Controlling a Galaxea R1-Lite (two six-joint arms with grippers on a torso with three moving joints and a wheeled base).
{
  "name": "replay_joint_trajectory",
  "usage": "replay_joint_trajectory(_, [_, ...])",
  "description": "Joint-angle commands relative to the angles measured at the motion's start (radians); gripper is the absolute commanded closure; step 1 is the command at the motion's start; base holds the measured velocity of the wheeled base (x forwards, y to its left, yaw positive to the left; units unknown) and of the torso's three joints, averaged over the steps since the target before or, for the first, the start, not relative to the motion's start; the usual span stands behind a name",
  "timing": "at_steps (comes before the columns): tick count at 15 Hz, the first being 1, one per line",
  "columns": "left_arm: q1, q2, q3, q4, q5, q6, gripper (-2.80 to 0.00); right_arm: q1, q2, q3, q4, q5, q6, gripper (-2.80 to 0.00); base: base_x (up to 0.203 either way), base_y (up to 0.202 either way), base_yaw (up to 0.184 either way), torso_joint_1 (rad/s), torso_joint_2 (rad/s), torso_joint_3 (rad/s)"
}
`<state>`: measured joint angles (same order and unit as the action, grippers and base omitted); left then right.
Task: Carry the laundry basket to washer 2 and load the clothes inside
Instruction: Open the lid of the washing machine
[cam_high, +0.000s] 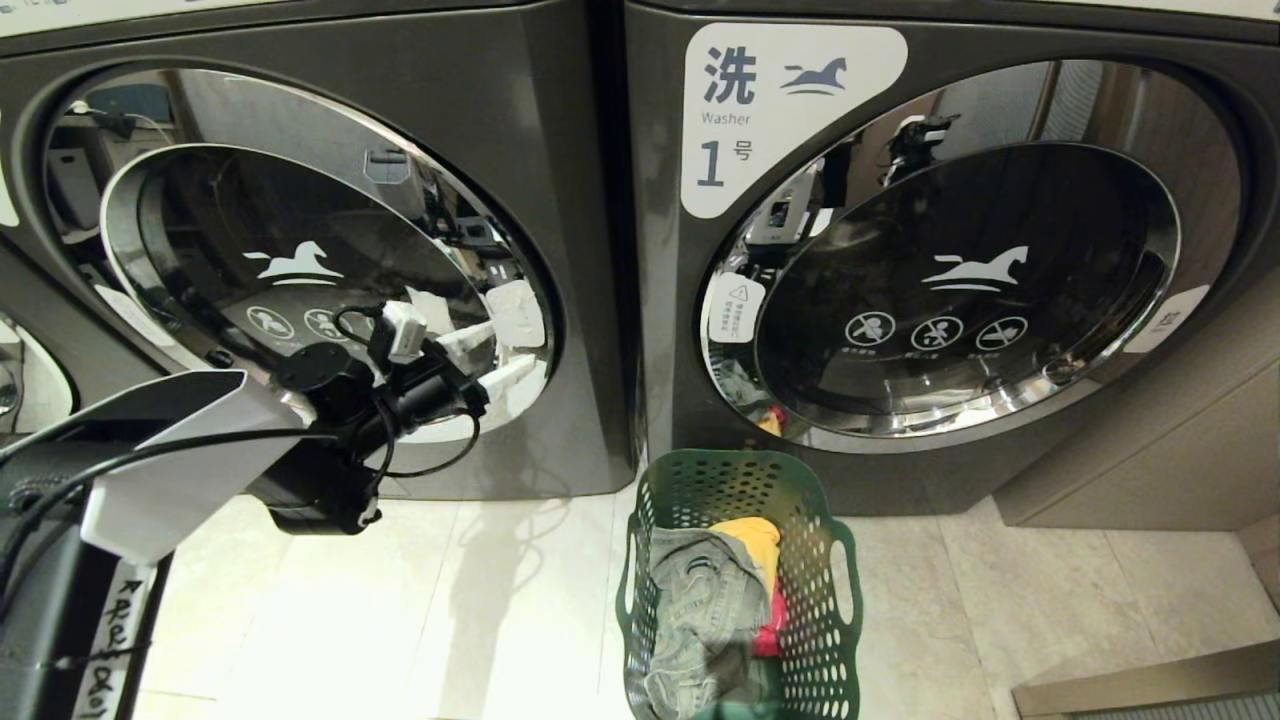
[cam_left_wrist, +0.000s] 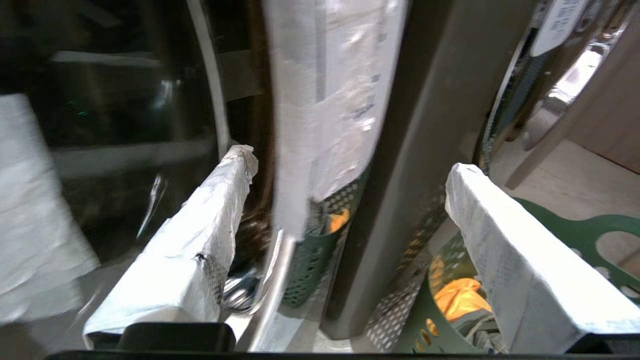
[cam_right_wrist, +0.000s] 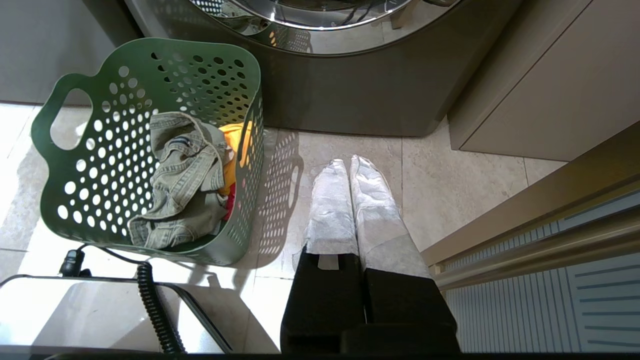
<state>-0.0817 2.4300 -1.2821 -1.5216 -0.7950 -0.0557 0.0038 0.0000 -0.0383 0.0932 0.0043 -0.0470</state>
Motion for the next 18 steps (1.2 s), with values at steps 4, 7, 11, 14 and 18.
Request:
replay_joint_trajectory(4, [-0.029,-0.013,0.000,-0.008,-0.035,-0.035,-2.80,0.001,0.000,0.000,0.000,0.000,-0.001,0.00,0.000,0.000,0.000,0.000,0.00,0.000])
replay_joint_trajectory(7, [-0.049,-0.026,0.006,-0.008,-0.038,-0.042,-2.80,0.001,0.000,0.000,0.000,0.000,-0.001,0.00,0.000,0.000,0.000,0.000,0.00,0.000])
replay_joint_trajectory(11, [-0.050,-0.058,0.052,-0.008,-0.056,-0.045,-2.80,0.001,0.001,0.000,0.000,0.000,-0.001,0.00,0.000,0.000,0.000,0.000,0.00,0.000])
replay_joint_trajectory(14, [-0.044,-0.089,0.123,-0.008,-0.056,-0.041,-2.80,0.001,0.001,0.000,0.000,0.000,-0.001,0.00,0.000,0.000,0.000,0.000,0.00,0.000])
replay_joint_trajectory(18, [0.021,-0.125,0.164,-0.008,-0.048,-0.024,-2.80,0.001,0.000,0.000,0.000,0.000,-0.001,0.00,0.000,0.000,0.000,0.000,0.00,0.000])
